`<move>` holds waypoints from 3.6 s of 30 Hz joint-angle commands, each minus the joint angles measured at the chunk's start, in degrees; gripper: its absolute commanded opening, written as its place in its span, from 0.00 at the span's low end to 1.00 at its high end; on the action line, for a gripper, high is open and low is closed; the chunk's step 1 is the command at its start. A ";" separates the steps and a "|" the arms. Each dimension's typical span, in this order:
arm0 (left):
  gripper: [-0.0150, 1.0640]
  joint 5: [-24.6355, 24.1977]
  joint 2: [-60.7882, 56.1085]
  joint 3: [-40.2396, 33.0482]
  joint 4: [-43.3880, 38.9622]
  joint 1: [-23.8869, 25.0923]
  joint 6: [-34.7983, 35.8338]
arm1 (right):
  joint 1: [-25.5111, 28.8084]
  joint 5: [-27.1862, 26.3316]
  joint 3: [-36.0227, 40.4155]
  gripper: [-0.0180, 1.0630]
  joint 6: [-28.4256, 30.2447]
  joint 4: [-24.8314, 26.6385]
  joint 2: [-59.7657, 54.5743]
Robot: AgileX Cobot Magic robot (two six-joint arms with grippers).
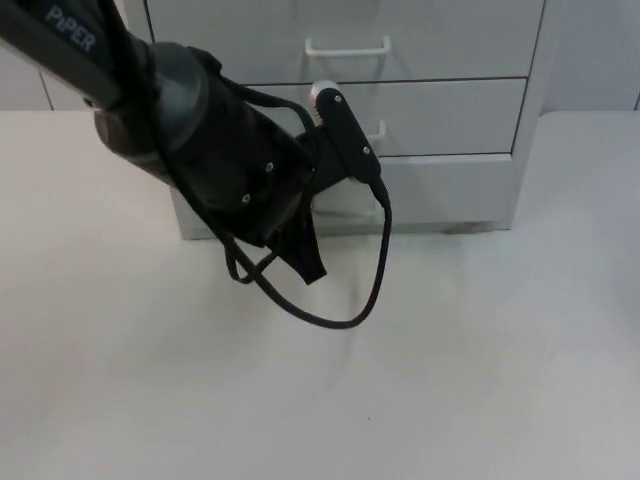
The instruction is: Open the drawer with the left hand, place the block into the drawer with the right hand, then close the drawer with the left hand.
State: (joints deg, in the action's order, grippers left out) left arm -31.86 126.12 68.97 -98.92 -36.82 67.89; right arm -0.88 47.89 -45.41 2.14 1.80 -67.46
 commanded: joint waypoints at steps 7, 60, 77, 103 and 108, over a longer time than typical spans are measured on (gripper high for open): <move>0.01 -3.89 -0.07 1.51 -1.03 2.23 0.04 | 0.27 -0.71 -0.15 0.72 -0.17 0.54 0.38; 0.01 -7.97 -48.66 -15.61 105.22 33.13 -76.00 | 0.27 -0.93 -0.15 0.72 -0.17 0.06 0.38; 0.01 -9.63 -53.95 -15.61 106.13 38.93 -76.69 | 0.27 -1.42 -0.15 0.72 -0.17 0.06 0.38; 0.01 -7.55 -92.00 -30.09 110.47 38.93 -76.69 | 0.17 -2.94 0.71 0.72 2.96 0.06 37.25; 0.01 -7.90 -101.39 -33.83 110.71 38.93 -76.69 | 0.17 -4.00 4.30 0.72 2.96 0.64 43.39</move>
State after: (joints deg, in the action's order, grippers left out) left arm -39.86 27.10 36.29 10.96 1.98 -8.72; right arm -0.88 44.31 -42.17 4.62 2.05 -25.38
